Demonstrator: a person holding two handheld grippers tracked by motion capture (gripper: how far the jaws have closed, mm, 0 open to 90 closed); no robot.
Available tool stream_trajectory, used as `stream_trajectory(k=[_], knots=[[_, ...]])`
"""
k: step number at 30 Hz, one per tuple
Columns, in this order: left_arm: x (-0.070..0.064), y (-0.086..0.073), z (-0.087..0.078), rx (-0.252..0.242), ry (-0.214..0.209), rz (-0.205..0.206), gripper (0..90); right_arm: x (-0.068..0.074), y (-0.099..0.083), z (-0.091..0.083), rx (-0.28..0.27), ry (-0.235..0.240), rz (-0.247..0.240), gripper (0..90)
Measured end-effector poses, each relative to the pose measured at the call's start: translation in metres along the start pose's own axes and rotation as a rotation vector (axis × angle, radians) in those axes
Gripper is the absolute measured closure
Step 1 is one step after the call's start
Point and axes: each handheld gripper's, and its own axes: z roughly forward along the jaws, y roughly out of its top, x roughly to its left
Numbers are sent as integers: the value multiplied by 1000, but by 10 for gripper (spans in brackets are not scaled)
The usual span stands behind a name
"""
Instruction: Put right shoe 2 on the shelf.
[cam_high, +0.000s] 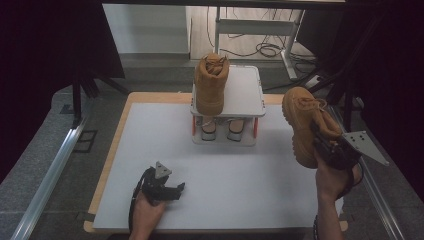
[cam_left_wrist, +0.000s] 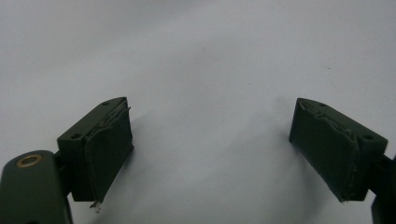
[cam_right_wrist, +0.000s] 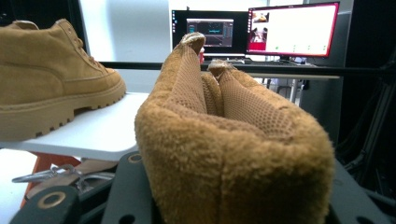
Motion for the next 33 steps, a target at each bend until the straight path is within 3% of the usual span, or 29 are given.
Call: stream_trajectory(k=[19,33], knots=[[0,0,0,2,0,2,132,27,27,35,-32,40,-13,568],[0,0,0,-1,0,2,132,42,38,66,-21,54,-22,568]])
